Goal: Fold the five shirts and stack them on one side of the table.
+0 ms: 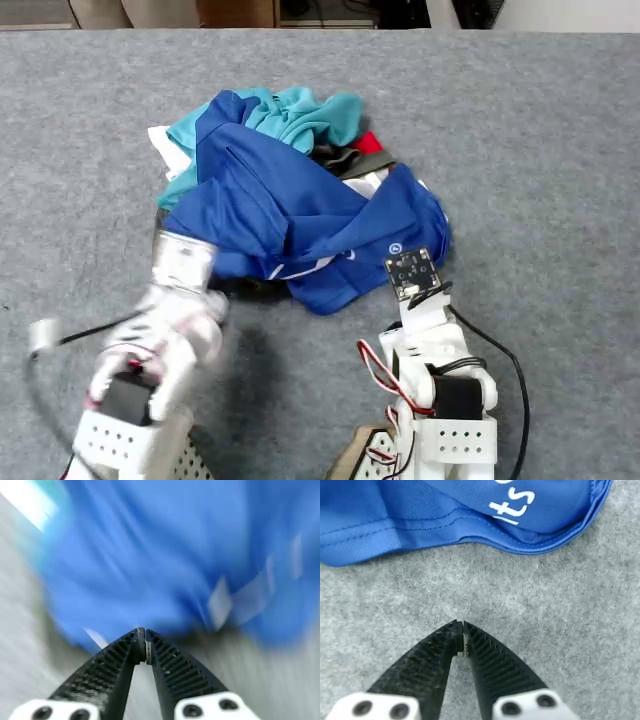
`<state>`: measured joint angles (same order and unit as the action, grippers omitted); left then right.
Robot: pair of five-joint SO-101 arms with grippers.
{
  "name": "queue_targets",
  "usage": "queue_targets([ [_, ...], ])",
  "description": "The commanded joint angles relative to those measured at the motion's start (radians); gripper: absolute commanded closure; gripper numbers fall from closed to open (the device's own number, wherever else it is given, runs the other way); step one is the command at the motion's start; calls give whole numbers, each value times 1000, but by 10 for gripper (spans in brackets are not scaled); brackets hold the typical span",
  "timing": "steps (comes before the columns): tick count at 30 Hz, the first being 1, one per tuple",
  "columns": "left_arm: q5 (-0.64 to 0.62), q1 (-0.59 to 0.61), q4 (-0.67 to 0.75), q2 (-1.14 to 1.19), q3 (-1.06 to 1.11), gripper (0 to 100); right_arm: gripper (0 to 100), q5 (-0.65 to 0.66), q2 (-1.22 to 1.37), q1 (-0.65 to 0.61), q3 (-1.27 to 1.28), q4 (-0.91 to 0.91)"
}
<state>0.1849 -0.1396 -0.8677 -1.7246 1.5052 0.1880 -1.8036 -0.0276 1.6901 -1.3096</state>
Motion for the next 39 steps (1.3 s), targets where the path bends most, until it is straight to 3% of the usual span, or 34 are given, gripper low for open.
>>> queue_targets([
  [1, 12, 172, 114, 2, -147, 945, 995, 3, -96, -4, 1, -3],
  [4, 3, 258, 123, 64, -229, 870, 995, 3, -96, -4, 1, -3],
  [7, -37, 273, 51, 217, -384, 869, 995, 3, -96, -4, 1, -3],
  [14, -75, 272, -284, 846, -942, 867, 995, 3, -96, -4, 1, -3],
  [22, -98, 256, -420, 1484, -1384, 867, 995, 3, -96, -4, 1, -3],
  [29, -399, 244, -459, 1814, -1686, 691, 995, 3, -96, -4, 1, -3],
  [39, -629, 72, -522, 1925, -1936, 682, 995, 3, -96, -4, 1, -3],
])
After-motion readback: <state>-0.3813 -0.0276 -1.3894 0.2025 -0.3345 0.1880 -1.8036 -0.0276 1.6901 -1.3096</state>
